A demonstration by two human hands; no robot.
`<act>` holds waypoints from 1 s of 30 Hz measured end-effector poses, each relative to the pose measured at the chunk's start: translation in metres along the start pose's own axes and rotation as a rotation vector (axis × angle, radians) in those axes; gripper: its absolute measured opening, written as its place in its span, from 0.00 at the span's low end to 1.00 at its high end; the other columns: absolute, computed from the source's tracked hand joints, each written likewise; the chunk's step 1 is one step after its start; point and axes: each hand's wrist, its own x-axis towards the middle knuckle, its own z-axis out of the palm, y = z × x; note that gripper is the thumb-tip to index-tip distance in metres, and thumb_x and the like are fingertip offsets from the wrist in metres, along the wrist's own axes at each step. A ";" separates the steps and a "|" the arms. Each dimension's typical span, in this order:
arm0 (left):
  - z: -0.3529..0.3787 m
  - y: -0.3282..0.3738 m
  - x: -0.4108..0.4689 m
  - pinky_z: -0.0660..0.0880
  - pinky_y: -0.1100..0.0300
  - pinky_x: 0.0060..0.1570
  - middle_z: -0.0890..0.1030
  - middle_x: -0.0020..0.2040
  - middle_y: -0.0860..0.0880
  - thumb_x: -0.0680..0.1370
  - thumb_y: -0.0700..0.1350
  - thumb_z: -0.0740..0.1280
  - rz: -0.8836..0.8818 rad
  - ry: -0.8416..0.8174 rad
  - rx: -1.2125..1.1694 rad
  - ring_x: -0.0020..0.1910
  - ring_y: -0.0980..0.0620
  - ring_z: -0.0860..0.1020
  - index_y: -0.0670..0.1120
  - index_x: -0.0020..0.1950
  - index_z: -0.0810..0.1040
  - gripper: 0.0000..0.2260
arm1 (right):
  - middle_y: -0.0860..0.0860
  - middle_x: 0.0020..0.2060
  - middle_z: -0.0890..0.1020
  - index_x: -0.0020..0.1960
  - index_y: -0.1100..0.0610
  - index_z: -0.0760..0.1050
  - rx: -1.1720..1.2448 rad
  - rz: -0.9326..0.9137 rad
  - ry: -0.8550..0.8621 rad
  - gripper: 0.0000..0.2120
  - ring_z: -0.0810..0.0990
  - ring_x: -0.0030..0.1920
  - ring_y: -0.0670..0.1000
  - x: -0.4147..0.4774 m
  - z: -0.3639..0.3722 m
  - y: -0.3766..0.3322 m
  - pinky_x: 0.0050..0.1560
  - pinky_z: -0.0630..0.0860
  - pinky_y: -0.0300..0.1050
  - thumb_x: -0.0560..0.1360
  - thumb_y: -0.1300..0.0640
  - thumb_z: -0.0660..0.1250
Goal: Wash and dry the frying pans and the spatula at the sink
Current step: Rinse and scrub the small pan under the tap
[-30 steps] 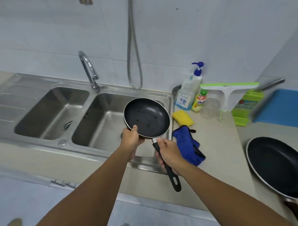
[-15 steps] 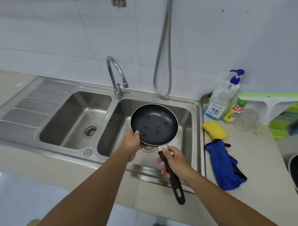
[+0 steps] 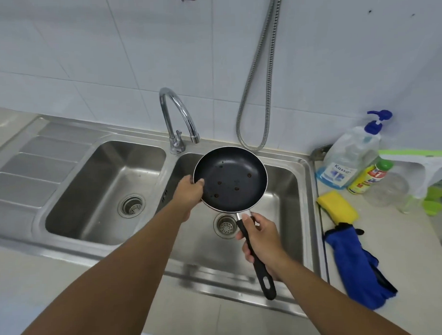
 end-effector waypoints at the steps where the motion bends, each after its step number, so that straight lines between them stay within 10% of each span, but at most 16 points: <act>1: -0.007 0.006 0.008 0.74 0.52 0.61 0.79 0.65 0.44 0.85 0.43 0.62 0.040 0.026 0.103 0.60 0.46 0.77 0.41 0.73 0.71 0.16 | 0.58 0.38 0.84 0.50 0.54 0.76 -0.012 -0.004 0.008 0.11 0.71 0.24 0.55 0.002 0.004 0.000 0.23 0.68 0.42 0.83 0.48 0.62; 9: -0.054 0.059 0.076 0.68 0.54 0.67 0.73 0.68 0.41 0.76 0.32 0.59 0.431 0.044 0.518 0.69 0.41 0.73 0.38 0.76 0.66 0.27 | 0.52 0.43 0.86 0.63 0.49 0.74 -0.092 0.028 0.039 0.12 0.75 0.23 0.56 0.019 0.032 0.006 0.22 0.69 0.41 0.83 0.47 0.62; 13: -0.058 0.073 0.100 0.50 0.52 0.81 0.50 0.84 0.36 0.79 0.33 0.62 0.425 -0.083 0.793 0.84 0.41 0.49 0.33 0.82 0.51 0.34 | 0.51 0.45 0.86 0.60 0.51 0.75 -0.107 0.021 0.044 0.11 0.75 0.22 0.56 0.026 0.039 0.007 0.22 0.70 0.41 0.83 0.47 0.61; 21: -0.059 0.075 0.121 0.50 0.49 0.81 0.43 0.85 0.40 0.79 0.33 0.62 0.399 -0.123 0.962 0.84 0.43 0.44 0.37 0.84 0.45 0.38 | 0.55 0.43 0.84 0.52 0.54 0.76 -0.069 0.036 0.025 0.11 0.71 0.23 0.53 0.042 0.047 0.008 0.23 0.69 0.42 0.84 0.49 0.60; 30: -0.063 0.075 0.121 0.67 0.46 0.68 0.62 0.77 0.36 0.79 0.32 0.61 0.471 -0.040 1.075 0.75 0.36 0.67 0.33 0.78 0.58 0.28 | 0.58 0.41 0.82 0.49 0.61 0.74 -0.008 0.070 0.068 0.14 0.69 0.22 0.54 0.058 0.055 0.002 0.22 0.67 0.41 0.83 0.50 0.61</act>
